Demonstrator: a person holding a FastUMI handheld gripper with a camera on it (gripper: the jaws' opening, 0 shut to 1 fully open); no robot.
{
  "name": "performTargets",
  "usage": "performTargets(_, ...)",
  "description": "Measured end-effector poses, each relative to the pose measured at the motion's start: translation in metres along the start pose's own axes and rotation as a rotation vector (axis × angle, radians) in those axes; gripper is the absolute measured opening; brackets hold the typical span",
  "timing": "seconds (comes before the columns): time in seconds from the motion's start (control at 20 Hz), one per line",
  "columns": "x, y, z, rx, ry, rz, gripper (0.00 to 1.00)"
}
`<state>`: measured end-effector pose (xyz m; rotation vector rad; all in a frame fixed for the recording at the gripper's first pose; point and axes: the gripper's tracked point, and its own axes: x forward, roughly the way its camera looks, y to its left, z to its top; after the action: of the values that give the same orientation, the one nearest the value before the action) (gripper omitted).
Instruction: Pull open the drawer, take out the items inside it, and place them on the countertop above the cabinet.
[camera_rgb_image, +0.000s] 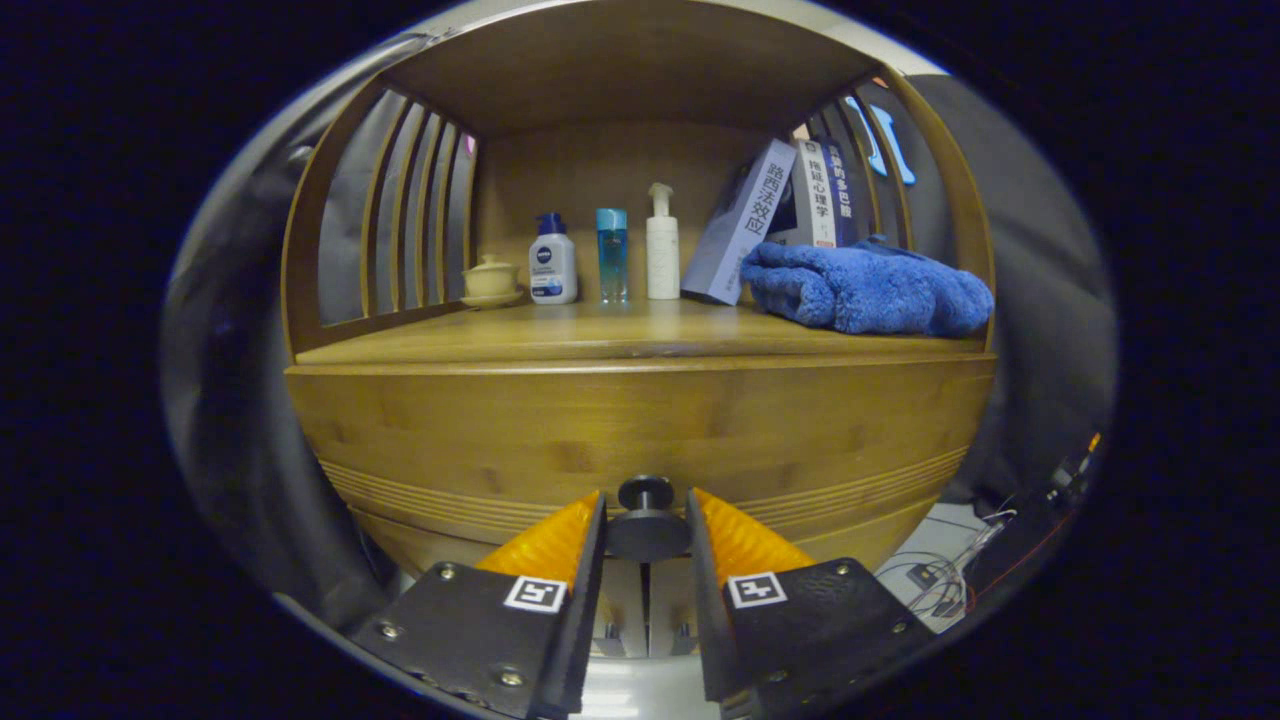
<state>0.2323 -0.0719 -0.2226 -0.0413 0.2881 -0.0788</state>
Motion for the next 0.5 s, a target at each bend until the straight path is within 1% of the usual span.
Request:
performTargets(0.1, 0.0056, -0.0003, -0.0074, 0.015, 0.042, 0.005, 0.44)
performTargets(0.3, 0.0077, 0.0002, -0.0071, 0.049, 0.061, 0.005, 0.44)
performTargets(0.35, 0.0043, 0.0012, -0.0081, 0.038, 0.081, 0.024, 0.43)
performTargets(0.45, 0.0065, -0.0001, -0.0092, 0.023, 0.089, 0.01, 0.41)
performTargets(0.5, 0.007, -0.0007, -0.0086, -0.015, 0.085, -0.003, 0.34)
